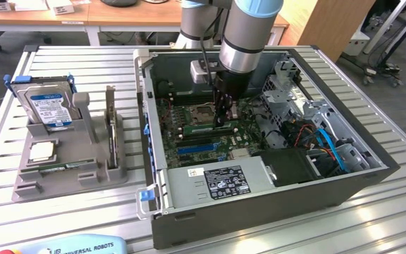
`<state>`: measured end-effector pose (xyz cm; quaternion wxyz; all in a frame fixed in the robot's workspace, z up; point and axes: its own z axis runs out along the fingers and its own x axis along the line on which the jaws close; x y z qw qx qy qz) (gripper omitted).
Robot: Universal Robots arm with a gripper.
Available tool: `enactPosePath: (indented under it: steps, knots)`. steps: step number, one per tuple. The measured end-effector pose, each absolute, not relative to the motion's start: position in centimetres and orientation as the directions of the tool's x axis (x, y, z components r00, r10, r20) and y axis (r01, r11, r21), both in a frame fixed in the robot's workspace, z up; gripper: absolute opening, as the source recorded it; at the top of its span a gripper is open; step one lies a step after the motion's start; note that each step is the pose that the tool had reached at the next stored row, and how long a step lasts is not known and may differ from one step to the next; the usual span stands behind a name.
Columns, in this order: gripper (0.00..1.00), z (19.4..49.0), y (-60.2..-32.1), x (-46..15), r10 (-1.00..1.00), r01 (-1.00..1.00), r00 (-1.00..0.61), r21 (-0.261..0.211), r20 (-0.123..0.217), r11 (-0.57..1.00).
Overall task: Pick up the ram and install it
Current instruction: 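Insert the ram into the slot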
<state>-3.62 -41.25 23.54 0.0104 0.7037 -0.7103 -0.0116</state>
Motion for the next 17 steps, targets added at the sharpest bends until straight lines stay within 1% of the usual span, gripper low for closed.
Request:
enactPosePath:
  steps: [17]
  knots:
    - [0.11,23.41,-41.24,-3.43,-1.000,-0.999,-0.015,0.031,-0.002,0.015]
